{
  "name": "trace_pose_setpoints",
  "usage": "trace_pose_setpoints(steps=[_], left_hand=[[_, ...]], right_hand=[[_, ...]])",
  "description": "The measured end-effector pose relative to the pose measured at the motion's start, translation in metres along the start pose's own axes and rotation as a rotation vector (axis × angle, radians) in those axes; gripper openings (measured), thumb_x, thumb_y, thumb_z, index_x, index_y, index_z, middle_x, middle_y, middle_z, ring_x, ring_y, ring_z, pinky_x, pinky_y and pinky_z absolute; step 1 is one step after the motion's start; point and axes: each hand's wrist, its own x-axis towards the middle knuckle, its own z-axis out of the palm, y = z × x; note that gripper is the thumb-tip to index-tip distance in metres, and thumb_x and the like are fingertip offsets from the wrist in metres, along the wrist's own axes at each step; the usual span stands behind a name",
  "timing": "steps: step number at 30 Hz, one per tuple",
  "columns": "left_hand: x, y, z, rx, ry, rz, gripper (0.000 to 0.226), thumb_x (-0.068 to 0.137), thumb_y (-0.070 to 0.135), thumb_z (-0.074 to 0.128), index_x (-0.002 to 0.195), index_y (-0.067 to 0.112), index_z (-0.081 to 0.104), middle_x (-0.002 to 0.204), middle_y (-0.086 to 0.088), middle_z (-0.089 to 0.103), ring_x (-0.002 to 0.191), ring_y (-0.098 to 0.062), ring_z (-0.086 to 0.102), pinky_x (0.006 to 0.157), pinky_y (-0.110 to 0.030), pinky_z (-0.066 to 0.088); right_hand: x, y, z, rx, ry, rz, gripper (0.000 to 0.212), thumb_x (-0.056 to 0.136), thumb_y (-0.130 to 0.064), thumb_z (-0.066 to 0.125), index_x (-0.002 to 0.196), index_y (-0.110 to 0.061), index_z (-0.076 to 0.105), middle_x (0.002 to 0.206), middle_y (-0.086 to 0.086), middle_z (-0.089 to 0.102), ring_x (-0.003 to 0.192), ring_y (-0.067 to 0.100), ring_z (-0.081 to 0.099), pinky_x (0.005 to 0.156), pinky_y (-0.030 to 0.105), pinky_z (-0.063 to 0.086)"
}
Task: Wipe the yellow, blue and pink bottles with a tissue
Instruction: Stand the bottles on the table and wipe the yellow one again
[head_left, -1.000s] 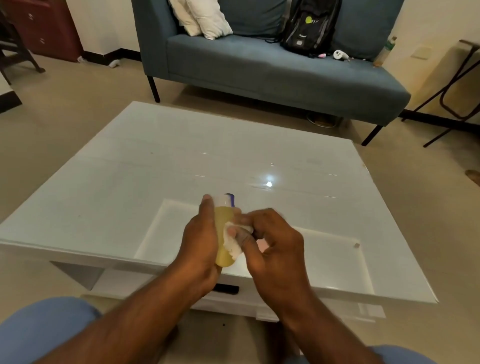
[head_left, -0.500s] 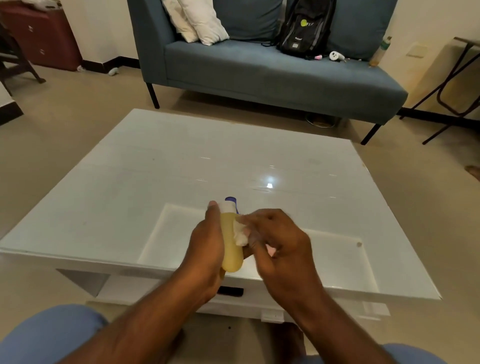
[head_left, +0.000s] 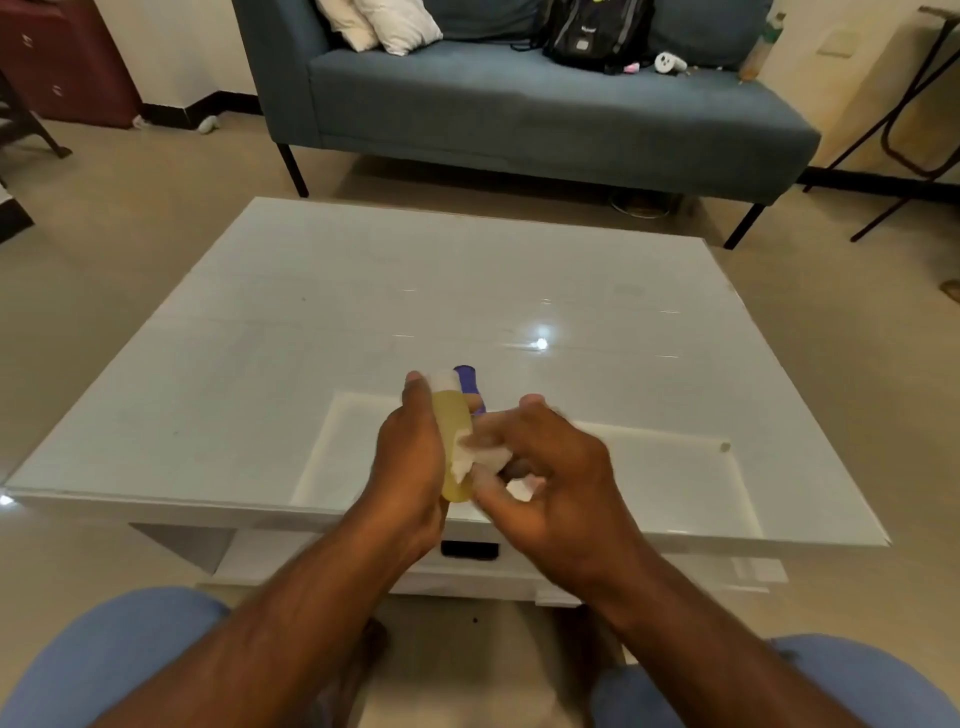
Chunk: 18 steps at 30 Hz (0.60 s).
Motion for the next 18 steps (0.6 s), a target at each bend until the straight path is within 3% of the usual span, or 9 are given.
trace_pose_setpoints(steps=[2, 4, 6, 8, 11, 14, 15, 17, 18], left_hand=[[0.003, 0.004, -0.003, -0.02, -0.024, -0.023, 0.061, 0.102, 0.054, 0.025, 0.101, 0.01, 0.068, 0.08, -0.01, 0.078, 0.062, -0.021, 0.075, 0.055, -0.028, 0.058], [0.003, 0.008, -0.002, -0.004, -0.054, -0.023, 0.06, 0.102, 0.055, 0.024, 0.101, 0.012, 0.067, 0.088, -0.012, 0.077, 0.062, -0.02, 0.074, 0.051, -0.027, 0.057], [0.002, 0.007, 0.002, 0.065, -0.042, 0.008, 0.055, 0.102, 0.055, 0.026, 0.093, 0.017, 0.066, 0.086, -0.011, 0.075, 0.065, -0.021, 0.072, 0.048, -0.025, 0.055], [-0.003, 0.0, 0.008, 0.152, -0.045, 0.057, 0.05, 0.101, 0.056, 0.027, 0.095, 0.022, 0.064, 0.085, -0.007, 0.071, 0.069, -0.019, 0.072, 0.057, -0.028, 0.057], [-0.006, -0.006, 0.009, 0.052, -0.009, 0.054, 0.053, 0.1, 0.057, 0.031, 0.097, 0.019, 0.068, 0.086, -0.009, 0.075, 0.077, -0.024, 0.073, 0.073, -0.037, 0.059], [-0.001, 0.003, 0.005, -0.084, -0.043, 0.035, 0.061, 0.1, 0.057, 0.03, 0.097, 0.011, 0.07, 0.09, -0.015, 0.078, 0.076, -0.027, 0.076, 0.073, -0.039, 0.06], [0.001, 0.008, 0.004, -0.112, -0.065, 0.041, 0.063, 0.1, 0.057, 0.029, 0.099, 0.008, 0.068, 0.094, -0.018, 0.077, 0.08, -0.029, 0.076, 0.075, -0.039, 0.059], [0.004, 0.017, 0.003, -0.157, -0.101, 0.064, 0.065, 0.101, 0.057, 0.025, 0.101, 0.005, 0.063, 0.099, -0.023, 0.074, 0.086, -0.033, 0.075, 0.077, -0.039, 0.058], [0.006, 0.021, 0.002, -0.161, -0.125, 0.084, 0.066, 0.101, 0.058, 0.023, 0.102, 0.004, 0.062, 0.099, -0.024, 0.074, 0.087, -0.034, 0.074, 0.076, -0.039, 0.059]], right_hand=[[-0.004, -0.004, 0.001, -0.042, -0.096, -0.06, 0.013, 0.084, -0.022, 0.077, 0.097, -0.02, 0.077, 0.103, -0.016, 0.072, 0.098, 0.009, 0.067, 0.106, 0.035, 0.047], [-0.001, -0.006, -0.002, -0.029, -0.065, -0.079, 0.012, 0.084, -0.02, 0.078, 0.095, -0.019, 0.077, 0.102, -0.015, 0.074, 0.099, 0.009, 0.069, 0.109, 0.035, 0.046], [0.007, -0.004, -0.01, 0.043, 0.095, -0.011, 0.015, 0.086, -0.009, 0.079, 0.1, -0.014, 0.077, 0.1, -0.008, 0.074, 0.094, 0.011, 0.07, 0.088, 0.021, 0.054], [0.012, -0.003, -0.016, 0.079, 0.165, 0.065, 0.017, 0.088, -0.004, 0.078, 0.104, -0.012, 0.077, 0.1, -0.006, 0.073, 0.092, 0.008, 0.07, 0.074, 0.012, 0.055], [0.008, -0.006, -0.008, 0.052, 0.073, 0.049, 0.015, 0.089, -0.01, 0.076, 0.103, -0.017, 0.077, 0.101, -0.013, 0.071, 0.094, 0.009, 0.07, 0.079, 0.016, 0.055], [0.0, -0.011, -0.002, -0.023, -0.041, -0.014, 0.009, 0.087, -0.019, 0.073, 0.096, -0.021, 0.075, 0.098, -0.019, 0.068, 0.096, 0.007, 0.066, 0.109, 0.033, 0.045], [-0.004, -0.013, -0.002, -0.027, -0.129, -0.007, 0.008, 0.088, -0.023, 0.072, 0.096, -0.022, 0.075, 0.096, -0.02, 0.066, 0.095, 0.002, 0.064, 0.112, 0.03, 0.042], [-0.012, -0.019, 0.001, -0.072, -0.353, 0.005, 0.018, 0.091, -0.032, 0.068, 0.105, -0.023, 0.076, 0.099, -0.019, 0.063, 0.094, -0.001, 0.06, 0.098, 0.021, 0.05], [-0.013, -0.022, 0.004, -0.081, -0.376, -0.021, 0.021, 0.092, -0.033, 0.067, 0.108, -0.021, 0.076, 0.101, -0.016, 0.064, 0.093, 0.0, 0.06, 0.092, 0.02, 0.052]])
